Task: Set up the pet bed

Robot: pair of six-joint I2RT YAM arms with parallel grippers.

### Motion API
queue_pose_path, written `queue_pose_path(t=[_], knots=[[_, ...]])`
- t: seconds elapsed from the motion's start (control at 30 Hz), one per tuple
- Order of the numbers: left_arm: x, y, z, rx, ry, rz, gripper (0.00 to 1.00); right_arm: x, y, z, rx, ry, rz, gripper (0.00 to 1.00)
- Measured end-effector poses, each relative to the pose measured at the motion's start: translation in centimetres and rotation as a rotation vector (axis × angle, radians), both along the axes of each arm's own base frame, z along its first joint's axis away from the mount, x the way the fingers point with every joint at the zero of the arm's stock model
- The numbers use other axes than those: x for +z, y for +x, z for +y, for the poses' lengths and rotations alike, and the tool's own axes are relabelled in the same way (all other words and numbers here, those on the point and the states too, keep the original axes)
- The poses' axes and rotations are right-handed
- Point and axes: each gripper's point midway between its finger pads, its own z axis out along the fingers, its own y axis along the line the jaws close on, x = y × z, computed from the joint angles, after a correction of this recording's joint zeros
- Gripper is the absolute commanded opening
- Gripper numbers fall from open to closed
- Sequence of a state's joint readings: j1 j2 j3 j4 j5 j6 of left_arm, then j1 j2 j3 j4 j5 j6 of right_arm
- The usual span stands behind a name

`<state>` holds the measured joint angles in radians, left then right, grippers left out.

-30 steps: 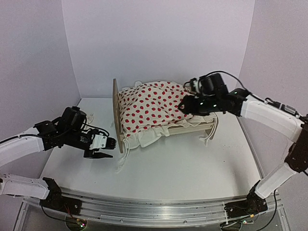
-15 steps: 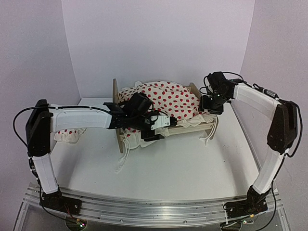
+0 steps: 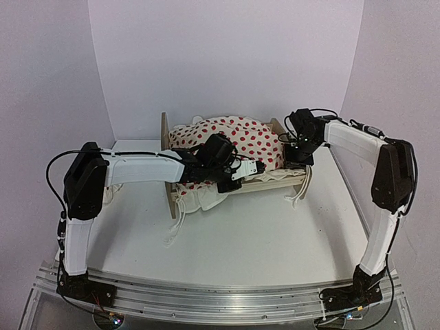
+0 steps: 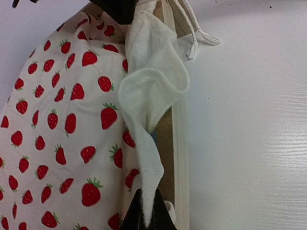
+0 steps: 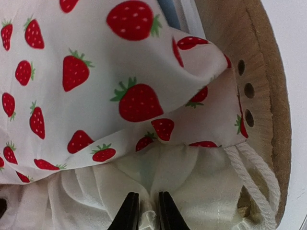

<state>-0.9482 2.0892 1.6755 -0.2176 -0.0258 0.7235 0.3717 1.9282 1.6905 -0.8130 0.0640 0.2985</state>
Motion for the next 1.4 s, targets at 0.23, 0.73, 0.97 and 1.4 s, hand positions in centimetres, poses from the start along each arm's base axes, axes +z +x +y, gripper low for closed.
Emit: queue_pose_path(t=[0.23, 0.73, 0.97, 1.4], knots=[[1.6, -4.6, 2.1, -0.144, -0.014, 0.064, 0.0, 0.1, -1.3, 0.3, 0.03, 0.027, 0.029, 0.0], [1.2, -6.5, 6.2, -0.236, 0.016, 0.05, 0.5, 3.8, -7.3, -1.0, -0.002, 0.115, 0.023, 0.46], [2.3, -7.2, 5.8, -0.276, 0.011, 0.077, 0.65, 5.3, -5.6, -3.2, -0.043, 0.055, -0.036, 0.56], [13.3, -0.2, 10.7, 0.02, -0.083, -0.038, 0.67, 1.6, 7.7, -6.3, -0.054, 0.023, -0.071, 0.4]])
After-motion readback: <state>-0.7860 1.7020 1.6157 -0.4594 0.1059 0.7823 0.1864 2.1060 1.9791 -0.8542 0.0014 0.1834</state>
